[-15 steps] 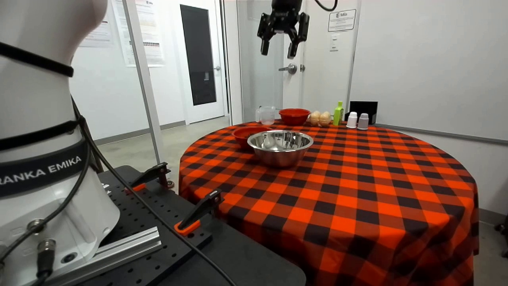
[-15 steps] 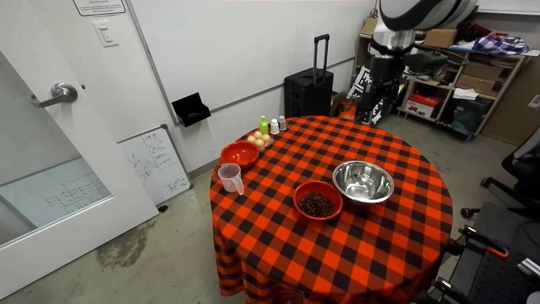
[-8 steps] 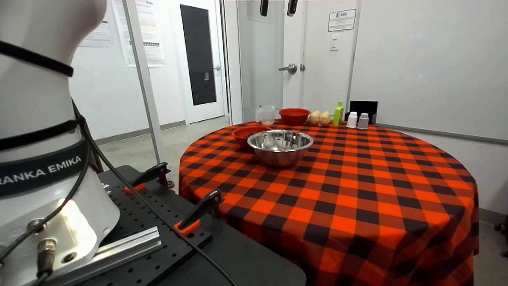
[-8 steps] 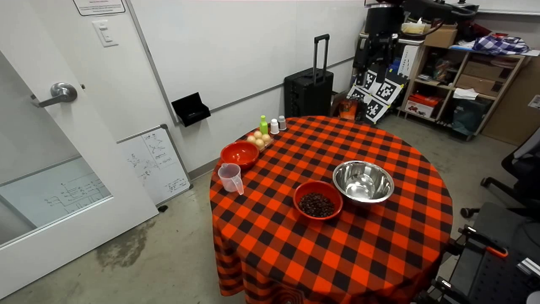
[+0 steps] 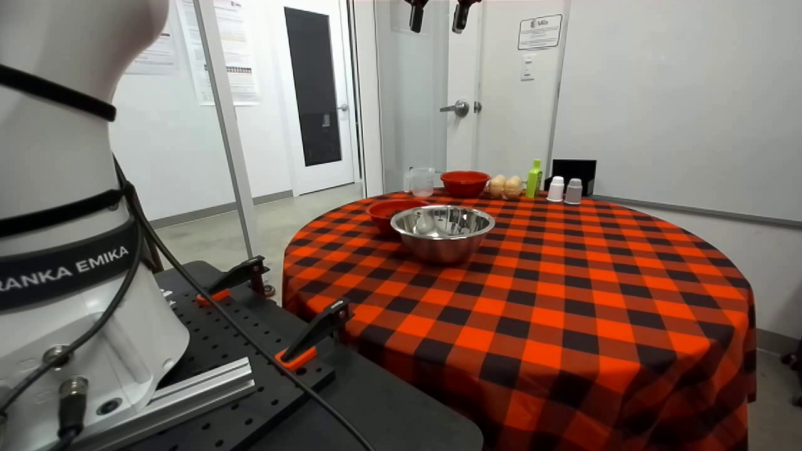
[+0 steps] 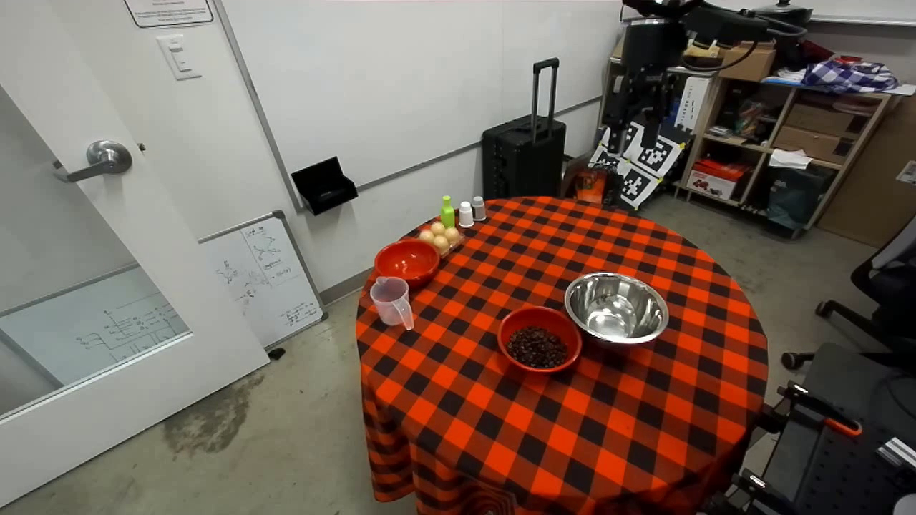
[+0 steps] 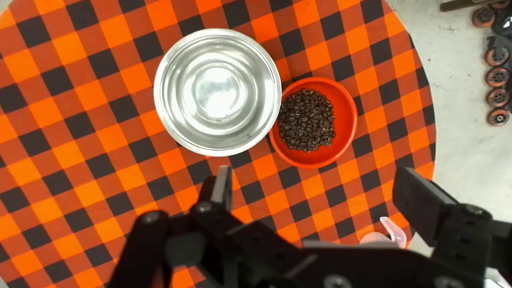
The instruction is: Pour the things in the metal bowl into the red bowl
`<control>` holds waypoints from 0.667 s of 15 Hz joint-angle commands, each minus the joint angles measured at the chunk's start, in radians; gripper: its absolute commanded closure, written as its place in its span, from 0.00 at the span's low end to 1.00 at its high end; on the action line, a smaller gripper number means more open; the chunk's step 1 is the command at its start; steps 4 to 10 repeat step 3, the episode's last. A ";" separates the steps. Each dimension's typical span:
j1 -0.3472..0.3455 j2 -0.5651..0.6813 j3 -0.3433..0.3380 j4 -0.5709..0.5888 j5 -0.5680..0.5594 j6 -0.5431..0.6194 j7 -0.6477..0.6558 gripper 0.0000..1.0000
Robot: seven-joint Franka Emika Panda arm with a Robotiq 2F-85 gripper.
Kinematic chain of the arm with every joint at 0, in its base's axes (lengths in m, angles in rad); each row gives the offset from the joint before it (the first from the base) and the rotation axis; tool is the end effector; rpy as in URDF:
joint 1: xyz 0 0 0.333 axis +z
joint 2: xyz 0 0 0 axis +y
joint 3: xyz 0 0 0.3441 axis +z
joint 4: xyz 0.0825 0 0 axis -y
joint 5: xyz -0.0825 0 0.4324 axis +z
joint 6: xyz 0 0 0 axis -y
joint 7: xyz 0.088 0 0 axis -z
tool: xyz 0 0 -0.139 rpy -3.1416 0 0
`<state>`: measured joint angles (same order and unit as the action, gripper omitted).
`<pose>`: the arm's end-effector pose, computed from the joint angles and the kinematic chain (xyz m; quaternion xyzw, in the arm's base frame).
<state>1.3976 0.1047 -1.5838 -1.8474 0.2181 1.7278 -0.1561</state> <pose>0.5901 -0.0671 0.4898 -0.9960 0.0414 0.0474 0.0632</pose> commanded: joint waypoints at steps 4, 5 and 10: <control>0.000 0.000 0.000 0.000 0.000 0.000 0.000 0.00; 0.000 0.000 0.000 0.000 0.000 0.000 0.000 0.00; 0.000 0.000 0.000 0.000 0.000 0.000 0.000 0.00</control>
